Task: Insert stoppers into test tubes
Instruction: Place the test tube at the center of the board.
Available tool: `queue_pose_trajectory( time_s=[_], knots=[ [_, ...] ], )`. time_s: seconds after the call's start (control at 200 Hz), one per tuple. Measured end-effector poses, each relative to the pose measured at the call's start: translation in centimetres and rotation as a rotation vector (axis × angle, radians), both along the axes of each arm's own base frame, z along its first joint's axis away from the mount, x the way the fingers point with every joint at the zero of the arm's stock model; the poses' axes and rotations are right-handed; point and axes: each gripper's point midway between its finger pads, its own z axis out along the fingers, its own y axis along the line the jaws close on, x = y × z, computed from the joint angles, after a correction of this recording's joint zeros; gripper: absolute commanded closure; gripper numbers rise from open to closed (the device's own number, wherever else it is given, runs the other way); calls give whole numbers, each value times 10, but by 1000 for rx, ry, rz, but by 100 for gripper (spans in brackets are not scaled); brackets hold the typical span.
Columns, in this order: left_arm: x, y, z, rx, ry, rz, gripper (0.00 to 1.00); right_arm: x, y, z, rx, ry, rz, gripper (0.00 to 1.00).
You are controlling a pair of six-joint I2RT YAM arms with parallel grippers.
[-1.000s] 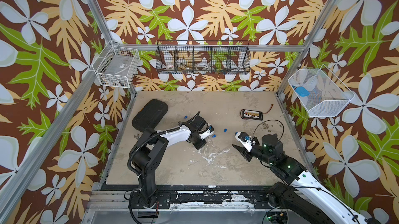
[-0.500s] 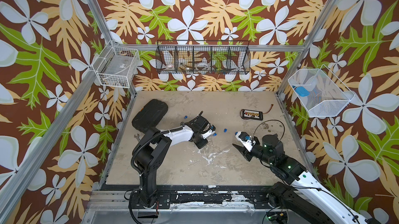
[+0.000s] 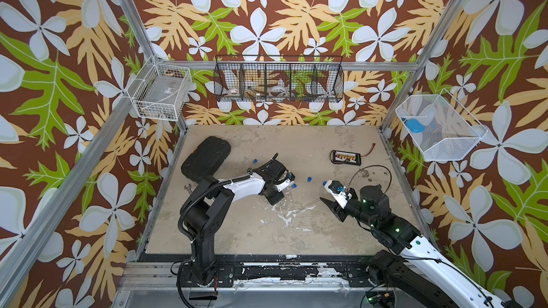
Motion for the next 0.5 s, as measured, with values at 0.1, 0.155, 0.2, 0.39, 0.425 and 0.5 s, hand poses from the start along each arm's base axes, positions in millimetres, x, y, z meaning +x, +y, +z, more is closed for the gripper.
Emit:
queue_pose_trajectory(
  time_s=[0.1, 0.155, 0.2, 0.39, 0.425, 0.5],
  knots=[
    [3, -3, 28, -48, -58, 0, 64, 2, -3, 1, 18, 14, -32, 56],
    [3, -3, 43, -75, -94, 0, 64, 3, -5, 2, 36, 17, -53, 58],
    [2, -2, 54, -95, -119, 1, 64, 3, -8, 2, 49, 18, -69, 60],
    [-18, -10, 90, -184, -214, -11, 66, 14, -32, 8, 154, 30, -273, 64],
    [-25, -15, 92, -198, -224, -16, 66, 19, -42, 9, 180, 39, -346, 65],
    [-40, -26, 93, -225, -225, -19, 66, 32, -65, 12, 222, 59, -501, 65]
  ],
)
